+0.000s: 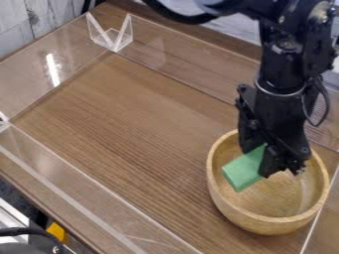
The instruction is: Remove the green block from inside the brown bowl and put it on the table
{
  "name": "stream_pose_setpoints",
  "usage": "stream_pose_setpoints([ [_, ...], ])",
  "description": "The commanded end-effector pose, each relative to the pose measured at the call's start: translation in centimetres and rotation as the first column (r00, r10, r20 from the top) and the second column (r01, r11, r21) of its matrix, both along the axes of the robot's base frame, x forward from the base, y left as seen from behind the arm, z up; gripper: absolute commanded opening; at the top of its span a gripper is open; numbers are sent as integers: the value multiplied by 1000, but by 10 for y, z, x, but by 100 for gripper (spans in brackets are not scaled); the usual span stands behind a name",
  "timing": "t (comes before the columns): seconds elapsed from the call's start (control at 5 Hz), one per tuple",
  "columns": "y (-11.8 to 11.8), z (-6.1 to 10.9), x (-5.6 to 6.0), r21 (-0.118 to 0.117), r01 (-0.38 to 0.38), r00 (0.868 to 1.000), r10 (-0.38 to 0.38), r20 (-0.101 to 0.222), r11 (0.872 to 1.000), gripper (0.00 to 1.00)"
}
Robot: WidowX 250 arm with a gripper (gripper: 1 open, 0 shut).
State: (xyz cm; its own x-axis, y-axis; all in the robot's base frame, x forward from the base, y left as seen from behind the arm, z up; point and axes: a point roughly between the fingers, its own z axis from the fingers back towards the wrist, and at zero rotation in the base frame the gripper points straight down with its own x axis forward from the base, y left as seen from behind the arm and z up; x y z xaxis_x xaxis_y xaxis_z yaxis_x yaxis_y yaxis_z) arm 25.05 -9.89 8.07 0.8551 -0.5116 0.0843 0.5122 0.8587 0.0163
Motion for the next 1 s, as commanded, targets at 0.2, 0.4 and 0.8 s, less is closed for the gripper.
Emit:
stream_pose_setpoints([
  [0.2, 3, 22, 10, -23, -30, 997, 32, 77, 999, 0],
  [0.4, 4, 23, 11, -23, -37, 996, 39, 81, 999, 0],
  [0.8, 6, 24, 11, -22, -49, 995, 51, 88, 999, 0],
])
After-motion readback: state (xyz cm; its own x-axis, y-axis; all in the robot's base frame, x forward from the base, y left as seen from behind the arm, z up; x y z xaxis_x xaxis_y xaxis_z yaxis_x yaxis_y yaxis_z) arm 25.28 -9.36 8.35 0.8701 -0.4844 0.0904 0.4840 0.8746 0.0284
